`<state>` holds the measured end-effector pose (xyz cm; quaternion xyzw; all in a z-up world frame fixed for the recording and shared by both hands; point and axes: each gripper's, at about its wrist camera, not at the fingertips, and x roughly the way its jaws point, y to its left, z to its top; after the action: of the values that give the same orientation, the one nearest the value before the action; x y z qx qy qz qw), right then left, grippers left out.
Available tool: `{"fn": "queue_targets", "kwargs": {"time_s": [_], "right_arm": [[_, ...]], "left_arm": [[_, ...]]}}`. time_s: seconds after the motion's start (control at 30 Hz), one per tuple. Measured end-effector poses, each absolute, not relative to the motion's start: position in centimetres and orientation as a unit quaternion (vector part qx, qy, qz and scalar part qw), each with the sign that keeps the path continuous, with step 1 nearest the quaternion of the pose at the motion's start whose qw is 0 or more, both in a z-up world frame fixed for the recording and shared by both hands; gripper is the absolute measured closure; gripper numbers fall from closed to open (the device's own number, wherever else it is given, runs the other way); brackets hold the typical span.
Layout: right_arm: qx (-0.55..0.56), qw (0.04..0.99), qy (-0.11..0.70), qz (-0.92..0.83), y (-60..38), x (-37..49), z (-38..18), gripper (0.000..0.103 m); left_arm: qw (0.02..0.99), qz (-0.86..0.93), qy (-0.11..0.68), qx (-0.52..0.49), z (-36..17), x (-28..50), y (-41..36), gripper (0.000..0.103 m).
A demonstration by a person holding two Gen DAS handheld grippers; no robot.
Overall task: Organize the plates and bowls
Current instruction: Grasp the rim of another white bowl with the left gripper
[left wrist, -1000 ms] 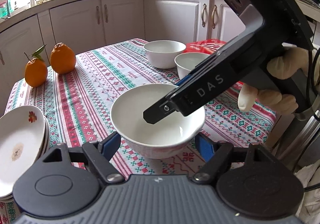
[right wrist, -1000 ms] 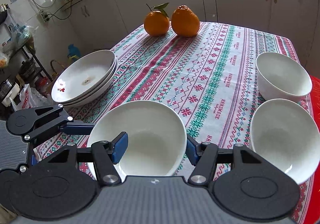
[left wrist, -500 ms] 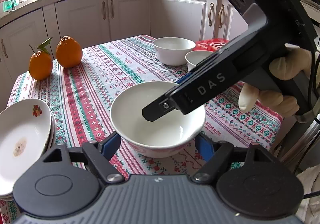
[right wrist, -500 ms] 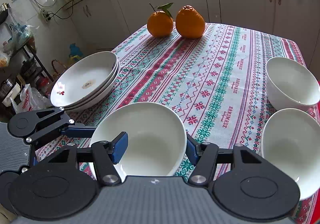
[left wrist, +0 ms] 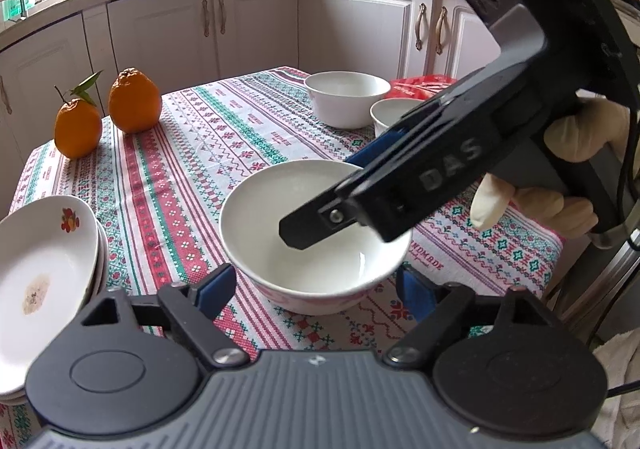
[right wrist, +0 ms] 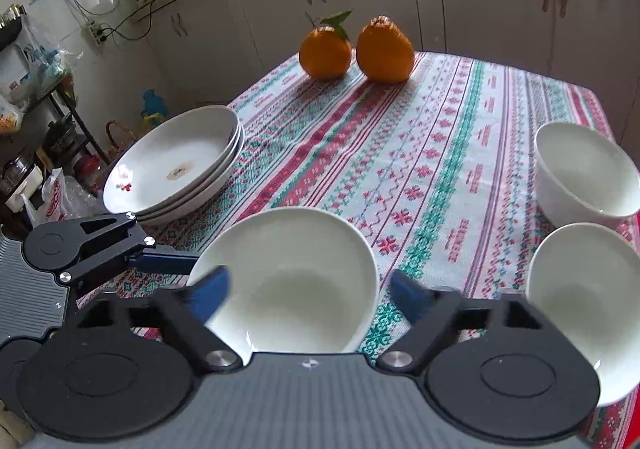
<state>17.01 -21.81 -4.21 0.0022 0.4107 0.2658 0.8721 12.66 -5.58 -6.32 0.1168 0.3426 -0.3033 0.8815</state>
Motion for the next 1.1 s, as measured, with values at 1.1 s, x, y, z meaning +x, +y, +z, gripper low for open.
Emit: {"fn": "queue_targets", "kwargs": {"time_s": [1.1], "right_arm": [[-0.016,0.942,0.311,0.122,-31.7,9.3,-1.3,0.0]], "left_arm": [[0.863,-0.353,0.31,0.186,-1.4,11.4,-10.5,0.003]]}}
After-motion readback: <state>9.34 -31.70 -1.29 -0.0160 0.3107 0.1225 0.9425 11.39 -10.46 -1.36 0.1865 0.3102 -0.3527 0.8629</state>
